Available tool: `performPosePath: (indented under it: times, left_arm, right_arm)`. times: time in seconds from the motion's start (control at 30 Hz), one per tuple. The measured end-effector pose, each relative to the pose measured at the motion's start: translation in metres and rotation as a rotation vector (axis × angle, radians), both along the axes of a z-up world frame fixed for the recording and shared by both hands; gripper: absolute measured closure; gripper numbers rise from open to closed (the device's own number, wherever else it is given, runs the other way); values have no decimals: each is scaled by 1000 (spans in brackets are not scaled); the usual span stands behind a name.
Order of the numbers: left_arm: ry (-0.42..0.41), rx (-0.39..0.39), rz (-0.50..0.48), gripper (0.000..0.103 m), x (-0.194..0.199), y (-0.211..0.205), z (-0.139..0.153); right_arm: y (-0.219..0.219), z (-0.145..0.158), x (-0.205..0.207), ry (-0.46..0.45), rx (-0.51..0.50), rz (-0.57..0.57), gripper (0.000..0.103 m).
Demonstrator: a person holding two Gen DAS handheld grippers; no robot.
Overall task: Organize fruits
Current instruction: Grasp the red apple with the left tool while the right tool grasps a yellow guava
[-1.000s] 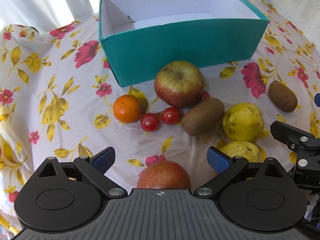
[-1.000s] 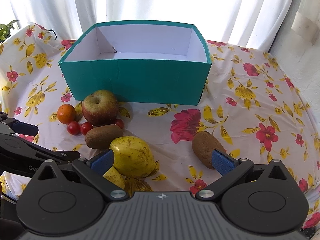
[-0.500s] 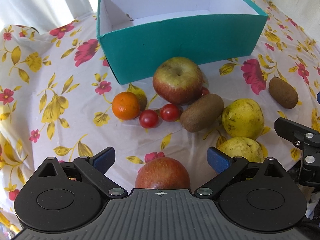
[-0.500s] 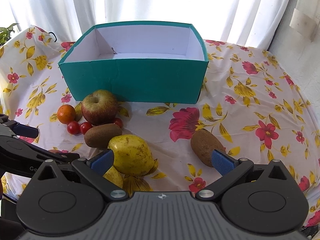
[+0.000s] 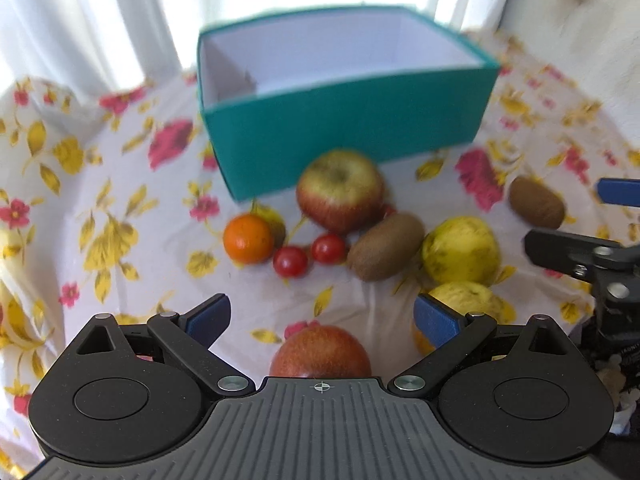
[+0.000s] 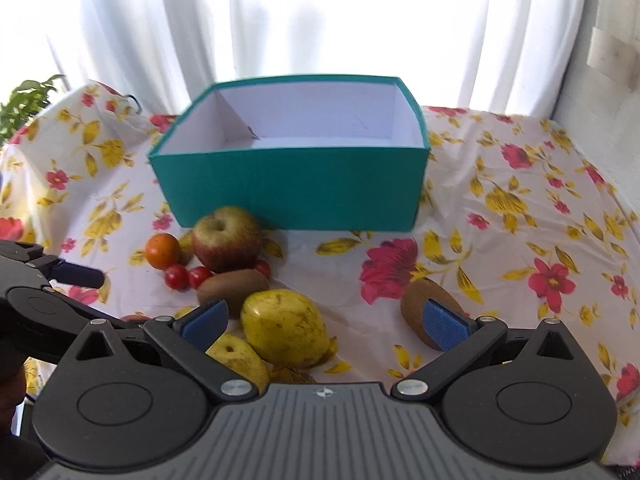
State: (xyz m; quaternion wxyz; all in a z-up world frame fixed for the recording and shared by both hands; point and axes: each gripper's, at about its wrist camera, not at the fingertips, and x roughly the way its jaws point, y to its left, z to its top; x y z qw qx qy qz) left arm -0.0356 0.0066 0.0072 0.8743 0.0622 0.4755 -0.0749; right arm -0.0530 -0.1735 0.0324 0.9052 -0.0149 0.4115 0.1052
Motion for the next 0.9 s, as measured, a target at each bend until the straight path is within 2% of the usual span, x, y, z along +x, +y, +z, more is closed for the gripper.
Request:
performPosePath:
  times: [0.13, 0.3, 0.33, 0.4, 0.47, 0.6, 0.77, 0.9]
  left_arm:
    - [-81, 25, -58, 2, -21, 2, -4]
    - [-33, 39, -90, 4, -31, 4, -24]
    - [-23, 32, -94, 6, -31, 5, -27]
    - [-9, 19, -98, 15, -31, 6, -33]
    - [7, 15, -100, 18, -30, 7, -38]
    - [36, -3, -100, 30, -27, 10, -48]
    - [46, -11, -103, 31, -20, 10, -58]
    - [43, -48, -85, 31, -15, 13, -61]
  right_arm:
    - [-3, -1, -8, -36, 44, 65, 0]
    - [-2, -3, -25, -143, 89, 136, 0]
    - [-2, -5, -26, -141, 101, 141, 0]
    - [-2, -10, -25, -114, 126, 140, 0]
    - [-3, -13, -24, -97, 136, 137, 0]
    - [1, -19, -26, -81, 101, 152, 0]
    - [8, -26, -26, -47, 92, 180, 0]
    - [14, -35, -22, 11, 70, 188, 0]
